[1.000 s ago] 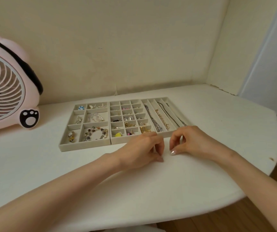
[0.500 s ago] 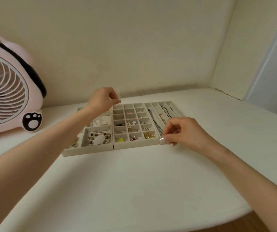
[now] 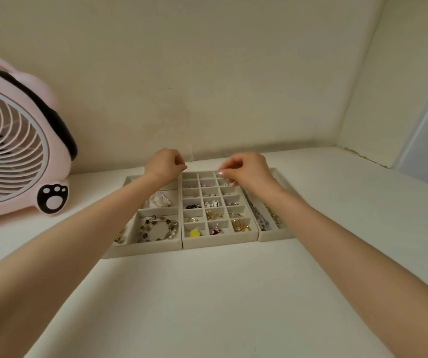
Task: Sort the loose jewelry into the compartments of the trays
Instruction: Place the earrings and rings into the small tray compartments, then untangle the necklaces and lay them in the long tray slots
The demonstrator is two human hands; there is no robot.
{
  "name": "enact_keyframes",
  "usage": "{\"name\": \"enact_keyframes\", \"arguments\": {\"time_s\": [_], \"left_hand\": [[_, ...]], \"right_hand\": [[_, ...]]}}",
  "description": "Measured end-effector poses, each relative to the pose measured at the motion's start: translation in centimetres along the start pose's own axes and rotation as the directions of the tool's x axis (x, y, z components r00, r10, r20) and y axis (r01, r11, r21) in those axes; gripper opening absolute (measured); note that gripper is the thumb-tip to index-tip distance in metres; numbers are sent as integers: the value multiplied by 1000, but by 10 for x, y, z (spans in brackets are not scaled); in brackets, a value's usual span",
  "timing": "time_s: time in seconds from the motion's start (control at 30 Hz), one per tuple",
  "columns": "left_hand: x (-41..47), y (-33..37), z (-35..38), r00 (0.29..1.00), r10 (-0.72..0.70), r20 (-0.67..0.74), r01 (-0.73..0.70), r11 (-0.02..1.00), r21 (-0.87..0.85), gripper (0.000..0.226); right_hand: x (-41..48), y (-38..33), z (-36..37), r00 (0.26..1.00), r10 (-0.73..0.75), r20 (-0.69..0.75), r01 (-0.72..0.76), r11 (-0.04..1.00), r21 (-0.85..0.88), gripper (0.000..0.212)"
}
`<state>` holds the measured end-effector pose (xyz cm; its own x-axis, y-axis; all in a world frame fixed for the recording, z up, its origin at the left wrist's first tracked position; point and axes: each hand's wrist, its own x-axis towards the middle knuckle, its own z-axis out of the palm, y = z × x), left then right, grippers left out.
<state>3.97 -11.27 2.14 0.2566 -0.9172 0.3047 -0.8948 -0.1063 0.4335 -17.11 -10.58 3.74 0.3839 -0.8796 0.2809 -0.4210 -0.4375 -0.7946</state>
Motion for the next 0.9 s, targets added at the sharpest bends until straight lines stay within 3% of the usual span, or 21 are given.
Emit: {"name": "enact_keyframes", "arguments": {"time_s": [0.17,0.33,0.63,0.77,0.9], "left_hand": [[-41,-4,-15,993,94,-72,-97,995,-32,9],[-91,-7,-22,985,168,-27,-170,982,-76,6],[-116,3,-11,975,221,34,-220,974,-46,4],[-117,7,-7,989,146,19,-147,989,16,4],[-117,15,-7,993,91,70,-95,994,51,9]], "right_hand": [[56,-1,38,999,-20,-46,15,993,-115,6],[73,3,62,1000,11,1,-11,979,-204,9],[27,29,-1,999,24,-36,-32,969,-243,15],[4,60,-44,983,111,-147,-160,909,-384,11],[-9,85,-73,940,207,-273,-305,868,-392,17]]}}
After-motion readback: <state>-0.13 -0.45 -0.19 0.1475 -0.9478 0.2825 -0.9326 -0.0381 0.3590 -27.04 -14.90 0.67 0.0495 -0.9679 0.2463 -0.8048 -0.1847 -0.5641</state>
